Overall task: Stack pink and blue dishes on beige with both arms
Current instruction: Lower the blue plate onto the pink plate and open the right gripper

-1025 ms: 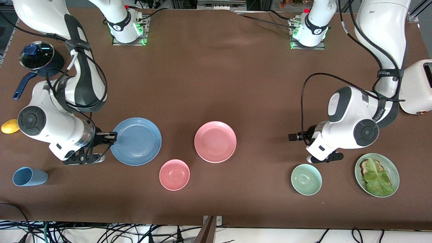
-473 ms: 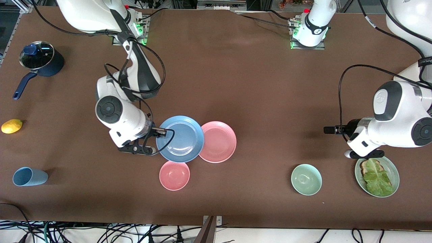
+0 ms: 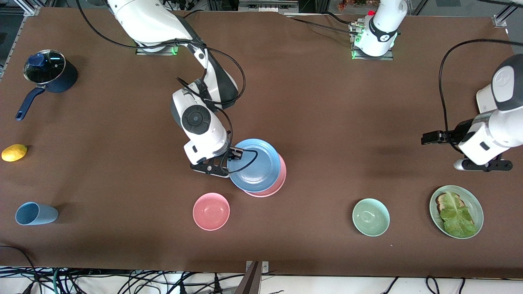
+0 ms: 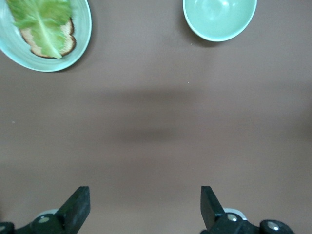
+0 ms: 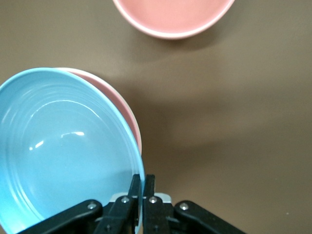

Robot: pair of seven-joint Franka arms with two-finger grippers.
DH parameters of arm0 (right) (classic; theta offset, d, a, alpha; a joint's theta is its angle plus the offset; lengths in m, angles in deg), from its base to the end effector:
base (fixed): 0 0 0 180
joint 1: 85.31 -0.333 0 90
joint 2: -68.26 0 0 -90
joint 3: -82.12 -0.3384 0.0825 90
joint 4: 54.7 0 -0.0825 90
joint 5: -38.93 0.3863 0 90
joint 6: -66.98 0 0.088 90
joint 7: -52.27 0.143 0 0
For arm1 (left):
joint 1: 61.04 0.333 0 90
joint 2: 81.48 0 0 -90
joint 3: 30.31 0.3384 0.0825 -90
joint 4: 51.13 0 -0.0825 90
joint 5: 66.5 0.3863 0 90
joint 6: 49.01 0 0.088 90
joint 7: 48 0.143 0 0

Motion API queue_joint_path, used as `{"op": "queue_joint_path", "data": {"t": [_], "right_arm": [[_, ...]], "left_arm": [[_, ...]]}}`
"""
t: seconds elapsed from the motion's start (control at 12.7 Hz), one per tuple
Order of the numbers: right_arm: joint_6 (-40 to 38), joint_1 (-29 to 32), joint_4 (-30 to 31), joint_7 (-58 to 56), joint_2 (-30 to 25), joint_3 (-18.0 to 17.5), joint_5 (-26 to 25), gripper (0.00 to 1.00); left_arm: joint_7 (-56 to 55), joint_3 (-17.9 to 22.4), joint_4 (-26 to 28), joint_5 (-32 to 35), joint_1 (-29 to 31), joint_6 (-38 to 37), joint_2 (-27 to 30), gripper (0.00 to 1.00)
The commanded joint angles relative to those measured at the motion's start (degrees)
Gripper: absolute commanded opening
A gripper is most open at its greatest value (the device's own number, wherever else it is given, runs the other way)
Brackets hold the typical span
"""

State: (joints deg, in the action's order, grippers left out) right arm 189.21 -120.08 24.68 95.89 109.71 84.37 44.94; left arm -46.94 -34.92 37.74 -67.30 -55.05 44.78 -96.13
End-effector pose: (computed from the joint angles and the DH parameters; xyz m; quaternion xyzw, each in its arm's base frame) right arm 0.6264 0.4152 0.2645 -0.9923 0.1189 0.0097 0.0328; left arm 0.6225 0.0176 0.4741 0.9963 0.0043 -0.0840 0.0189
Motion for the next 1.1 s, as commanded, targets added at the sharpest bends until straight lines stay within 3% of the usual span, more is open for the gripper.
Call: {"op": "queue_joint_path", "data": {"t": [0.0,0.39,1.03], "right_arm": [[-0.07,-0.91,-1.25,2.78,1.53,0.48,0.58,0.0],[2.46,-2.32,-1.51,4.37,2.85,0.48,0.67,0.0],[4.94,-2.41,-2.48,5.34,4.43,0.56,0.67,0.0]], "left_arm": [[0.88,1.62,5.86,1.33,-3.52,0.17,7.77,1.0],[0.7,1.71,5.61,1.33,-4.5,-1.06,14.02,1.0],[2.02,3.2,5.96,1.33,-4.5,-2.21,14.56,1.0]]}}
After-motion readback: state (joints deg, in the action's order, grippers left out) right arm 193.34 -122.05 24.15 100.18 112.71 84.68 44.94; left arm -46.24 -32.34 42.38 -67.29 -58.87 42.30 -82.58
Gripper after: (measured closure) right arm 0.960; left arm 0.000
